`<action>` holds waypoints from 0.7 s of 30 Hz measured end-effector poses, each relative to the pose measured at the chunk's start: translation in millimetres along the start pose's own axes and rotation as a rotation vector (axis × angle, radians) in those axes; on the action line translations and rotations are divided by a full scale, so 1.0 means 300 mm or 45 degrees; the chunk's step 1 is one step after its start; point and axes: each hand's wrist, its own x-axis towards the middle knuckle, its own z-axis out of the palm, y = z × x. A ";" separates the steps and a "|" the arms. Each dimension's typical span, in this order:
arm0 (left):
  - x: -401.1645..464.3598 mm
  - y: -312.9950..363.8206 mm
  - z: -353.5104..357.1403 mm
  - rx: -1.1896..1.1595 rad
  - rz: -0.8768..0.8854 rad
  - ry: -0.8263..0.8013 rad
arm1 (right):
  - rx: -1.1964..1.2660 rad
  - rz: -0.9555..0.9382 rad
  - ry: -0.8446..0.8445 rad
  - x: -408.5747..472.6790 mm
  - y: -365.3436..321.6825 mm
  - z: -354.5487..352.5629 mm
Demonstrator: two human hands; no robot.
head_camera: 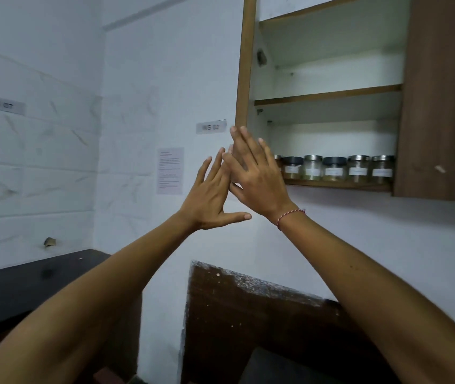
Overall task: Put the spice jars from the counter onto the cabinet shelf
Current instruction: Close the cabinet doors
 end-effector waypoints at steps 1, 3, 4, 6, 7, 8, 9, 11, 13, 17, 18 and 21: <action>0.027 0.040 0.015 -0.014 0.024 0.018 | -0.010 0.009 -0.004 -0.028 0.036 -0.016; 0.081 0.118 0.046 -0.040 0.073 0.051 | -0.044 0.018 -0.020 -0.085 0.108 -0.045; 0.107 0.154 0.061 -0.045 0.098 0.052 | -0.062 0.029 -0.045 -0.115 0.144 -0.057; 0.158 0.222 0.095 -0.045 0.153 0.039 | -0.093 0.071 -0.112 -0.174 0.217 -0.077; 0.184 0.255 0.114 -0.049 0.187 0.039 | -0.102 0.097 -0.143 -0.205 0.254 -0.086; 0.210 0.286 0.134 -0.055 0.223 0.036 | -0.104 0.125 -0.172 -0.236 0.290 -0.093; 0.237 0.316 0.154 -0.060 0.255 0.026 | -0.105 0.151 -0.199 -0.268 0.324 -0.100; 0.291 0.368 0.195 -0.066 0.311 -0.013 | -0.108 0.201 -0.264 -0.329 0.388 -0.108; 0.342 0.409 0.241 -0.052 0.358 -0.046 | -0.114 0.254 -0.346 -0.385 0.445 -0.111; 0.431 0.475 0.346 -0.047 0.388 -0.081 | -0.241 0.234 -0.432 -0.486 0.563 -0.101; 0.448 0.491 0.374 -0.062 0.381 -0.094 | -0.291 0.221 -0.453 -0.508 0.592 -0.097; 0.498 0.541 0.453 -0.112 0.355 -0.106 | -0.440 0.223 -0.579 -0.561 0.668 -0.075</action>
